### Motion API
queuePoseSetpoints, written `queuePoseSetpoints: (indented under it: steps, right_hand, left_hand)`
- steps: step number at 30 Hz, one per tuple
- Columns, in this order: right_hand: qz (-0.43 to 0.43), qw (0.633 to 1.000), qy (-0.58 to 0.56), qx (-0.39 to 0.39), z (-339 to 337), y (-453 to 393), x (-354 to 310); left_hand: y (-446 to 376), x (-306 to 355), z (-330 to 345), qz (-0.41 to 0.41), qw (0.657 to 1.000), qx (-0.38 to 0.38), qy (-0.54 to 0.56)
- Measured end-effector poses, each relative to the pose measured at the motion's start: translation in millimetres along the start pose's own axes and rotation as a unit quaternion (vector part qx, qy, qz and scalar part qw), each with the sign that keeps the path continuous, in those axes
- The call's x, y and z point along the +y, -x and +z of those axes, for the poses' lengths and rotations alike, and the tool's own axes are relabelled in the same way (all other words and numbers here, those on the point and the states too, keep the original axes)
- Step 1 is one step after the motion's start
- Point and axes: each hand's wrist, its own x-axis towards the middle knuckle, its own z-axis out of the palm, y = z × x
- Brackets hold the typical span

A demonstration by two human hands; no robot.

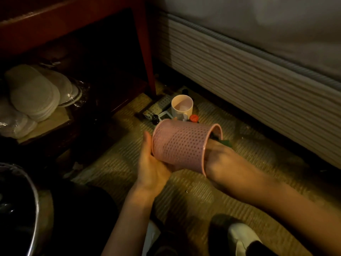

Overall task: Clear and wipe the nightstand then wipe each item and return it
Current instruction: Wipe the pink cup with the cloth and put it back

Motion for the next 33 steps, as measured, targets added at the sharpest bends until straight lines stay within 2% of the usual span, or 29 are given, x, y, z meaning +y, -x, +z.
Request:
queuePoseSetpoints:
  steps: [2, 3, 5, 7, 8, 9, 11, 12, 13, 14, 15, 16, 17, 18, 19, 20, 21, 22, 24, 26, 27, 28, 29, 31, 33]
  right_hand:
    - [-0.030, 0.997, 0.075, 0.005, 2.3, -2.2, 0.0]
    - [-0.020, 0.998, 0.064, 0.009, 6.8, -2.8, -3.6]
    - [0.039, 0.997, -0.061, 0.038, 17.6, 0.1, -12.9]
    - [0.141, 0.955, -0.251, 0.069, 19.0, 1.4, -24.7]
    - [0.196, 0.914, -0.350, 0.064, 15.0, 0.7, -31.3]
    - [0.244, 0.852, -0.459, 0.055, 10.9, 1.2, -37.3]
    - [0.301, 0.665, -0.680, 0.061, 0.9, 3.6, -46.7]
    - [0.308, 0.580, -0.749, 0.085, -4.4, 4.4, -50.6]
    - [0.315, 0.529, -0.780, 0.112, -8.0, 5.0, -53.1]
    - [0.322, 0.502, -0.792, 0.126, -11.5, 5.3, -54.6]
    - [0.324, 0.505, -0.790, 0.128, -13.6, 6.0, -53.7]
    - [0.321, 0.531, -0.775, 0.118, -14.8, 6.7, -50.7]
    - [0.313, 0.587, -0.739, 0.106, -15.5, 7.3, -46.4]
    - [0.286, 0.686, -0.662, 0.100, -15.6, 8.6, -40.8]
    - [0.231, 0.807, -0.535, 0.096, -15.3, 10.6, -32.7]
    - [0.167, 0.901, -0.394, 0.076, -12.8, 10.4, -24.8]
    - [0.102, 0.956, -0.272, 0.051, -10.3, 9.3, -16.9]
    - [0.050, 0.982, -0.180, 0.023, -8.7, 7.4, -10.4]
    - [0.008, 0.996, -0.086, 0.005, -4.2, 1.3, -6.5]
    - [0.048, 0.990, -0.133, 0.023, 2.1, -3.0, -10.0]
    - [0.086, 0.974, -0.207, 0.038, 5.0, -4.9, -14.5]
    - [0.134, 0.941, -0.305, 0.051, 6.0, -5.3, -18.4]
    - [0.184, 0.883, -0.429, 0.047, 4.3, -5.4, -21.0]
    - [0.267, 0.706, -0.656, 0.015, -4.4, -6.5, -23.4]
    - [0.310, 0.529, -0.790, -0.009, -13.0, -5.1, -22.3]
  left_hand:
    - [0.0, 3.9, 2.2, -0.027, 0.998, -0.014, 0.047]
    - [-1.9, 3.0, 3.4, -0.016, 0.999, -0.008, 0.046]
    - [-6.1, -3.9, 5.5, 0.034, 0.999, 0.012, 0.012]
    - [-6.8, -13.7, 5.7, 0.089, 0.995, 0.041, -0.014]
    - [-4.0, -17.5, 6.0, 0.114, 0.992, 0.050, -0.012]
    - [-0.7, -19.1, 5.9, 0.141, 0.989, 0.055, -0.011]
    - [1.8, -20.2, 1.6, 0.217, 0.974, 0.049, -0.047]
    - [2.2, -18.1, 2.6, 0.252, 0.963, 0.036, -0.085]
    - [1.4, -16.4, 3.8, 0.275, 0.955, 0.007, -0.112]
    - [0.5, -13.9, 4.2, 0.285, 0.950, -0.024, -0.129]
    - [-1.0, -11.7, 4.7, 0.289, 0.944, -0.046, -0.151]
    - [-1.9, -9.5, 2.7, 0.280, 0.945, -0.061, -0.161]
    - [-2.5, -7.4, -1.0, 0.262, 0.949, -0.077, -0.160]
    - [-2.6, -5.8, -6.0, 0.234, 0.956, -0.094, -0.152]
    - [-2.2, -4.5, -10.9, 0.201, 0.964, -0.111, -0.134]
    - [-1.2, -3.1, -14.2, 0.170, 0.970, -0.129, -0.113]
    - [-0.9, -1.5, -14.9, 0.143, 0.975, -0.143, -0.090]
    - [-1.1, -0.2, -12.2, 0.119, 0.981, -0.141, -0.068]
    - [-4.2, 0.2, -4.2, 0.100, 0.990, -0.082, -0.058]
    - [-7.6, -0.6, 1.7, 0.127, 0.989, -0.013, -0.068]
    - [-8.0, -2.0, 1.4, 0.150, 0.985, 0.005, -0.080]
    - [-7.8, -2.9, -0.5, 0.179, 0.979, 0.014, -0.100]
    - [-7.3, -3.4, -2.7, 0.212, 0.969, 0.019, -0.126]
    - [-5.6, -3.4, -5.2, 0.296, 0.937, 0.012, -0.185]
    - [-5.7, -5.2, -4.9, 0.384, 0.889, -0.026, -0.247]
